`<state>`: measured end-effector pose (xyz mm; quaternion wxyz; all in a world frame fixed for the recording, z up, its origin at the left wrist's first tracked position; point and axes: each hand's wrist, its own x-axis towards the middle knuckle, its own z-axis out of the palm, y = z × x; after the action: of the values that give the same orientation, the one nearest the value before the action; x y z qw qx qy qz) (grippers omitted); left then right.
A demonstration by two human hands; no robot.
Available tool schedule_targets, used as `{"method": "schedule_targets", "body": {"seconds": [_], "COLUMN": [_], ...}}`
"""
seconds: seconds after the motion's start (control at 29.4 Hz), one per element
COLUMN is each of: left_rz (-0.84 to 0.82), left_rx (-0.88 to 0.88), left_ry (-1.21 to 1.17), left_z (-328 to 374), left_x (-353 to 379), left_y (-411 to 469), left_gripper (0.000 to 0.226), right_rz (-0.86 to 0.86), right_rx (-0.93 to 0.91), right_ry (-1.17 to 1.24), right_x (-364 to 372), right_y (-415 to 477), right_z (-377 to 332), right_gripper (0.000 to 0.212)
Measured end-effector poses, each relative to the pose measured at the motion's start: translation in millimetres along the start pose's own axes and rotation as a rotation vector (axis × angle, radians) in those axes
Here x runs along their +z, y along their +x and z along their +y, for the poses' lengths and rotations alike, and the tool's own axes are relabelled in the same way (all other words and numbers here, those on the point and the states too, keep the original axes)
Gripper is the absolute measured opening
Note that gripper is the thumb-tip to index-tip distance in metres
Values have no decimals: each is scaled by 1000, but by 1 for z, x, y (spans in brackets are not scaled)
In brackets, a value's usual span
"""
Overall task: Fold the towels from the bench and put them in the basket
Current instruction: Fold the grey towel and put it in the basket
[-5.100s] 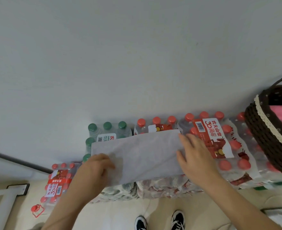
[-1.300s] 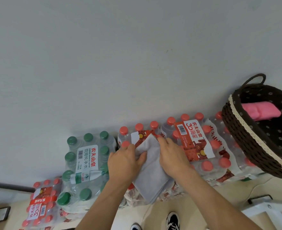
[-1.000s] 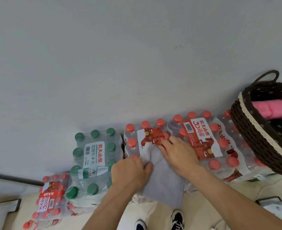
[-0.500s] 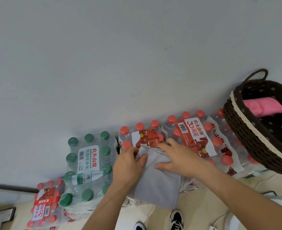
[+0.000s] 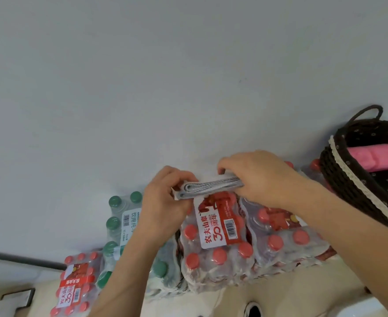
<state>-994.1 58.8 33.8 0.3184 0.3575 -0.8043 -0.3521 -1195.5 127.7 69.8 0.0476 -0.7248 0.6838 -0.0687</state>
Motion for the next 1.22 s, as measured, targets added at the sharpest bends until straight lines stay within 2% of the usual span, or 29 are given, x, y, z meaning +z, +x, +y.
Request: {"method": "schedule_targets", "body": {"seconds": [0.07, 0.2, 0.27, 0.37, 0.48, 0.54, 0.61, 0.71, 0.78, 0.85, 0.92, 0.99, 1.09, 1.16, 1.22], "left_rz": [1, -241, -343, -295, -228, -223, -238, -270, -235, -171, -110, -89, -93, -119, -149], "left_rx": [98, 33, -35, -136, -271, -399, -435, -423, -450, -558, -659, -708, -681, -610, -449], "left_ry": [215, 443, 461, 329, 285, 247, 284, 373, 295, 52, -233, -373, -304, -142, 109], "left_z": [-18, -65, -71, -64, -56, -52, -49, -47, -45, -44, -44, -43, -45, -49, -54], "left_x": [6, 32, 36, 34, 34, 37, 39, 42, 42, 41, 38, 36, 38, 43, 45], "left_y": [-11, -54, -69, -74, -75, -75, -76, -76, -74, -72, -72, -72, -76, -78, -82], "left_gripper": [34, 29, 29, 35, 45, 49, 52, 50, 35, 24, 31, 33, 30, 30, 30], "right_rz": [100, -32, -141, -307, -205, -134, -118, -67, -28, 12, 71, 115, 132, 126, 121], "right_rx": [-84, -145, -70, 87, 282, 377, 390, 328, 296, 258, 227, 222, 212, 205, 181], "right_ry": [-146, -214, -141, 92, 384, 462, 467, 331, 281, 266, 267, 285, 231, 130, 16], "right_x": [25, 99, 113, 105, 97, 100, 107, 119, 125, 128, 130, 129, 131, 131, 128], "right_y": [-5, -31, -40, -46, -51, -56, -60, -66, -67, -68, -71, -74, -78, -82, -83], "right_z": [-5, -12, -14, -8, -1, -3, -9, -15, -16, -16, -16, -15, -15, -18, -23], "right_gripper": [34, 36, 47, 63, 68, 70, 71, 65, 57, 41, 23, 14, 10, 11, 16]}}
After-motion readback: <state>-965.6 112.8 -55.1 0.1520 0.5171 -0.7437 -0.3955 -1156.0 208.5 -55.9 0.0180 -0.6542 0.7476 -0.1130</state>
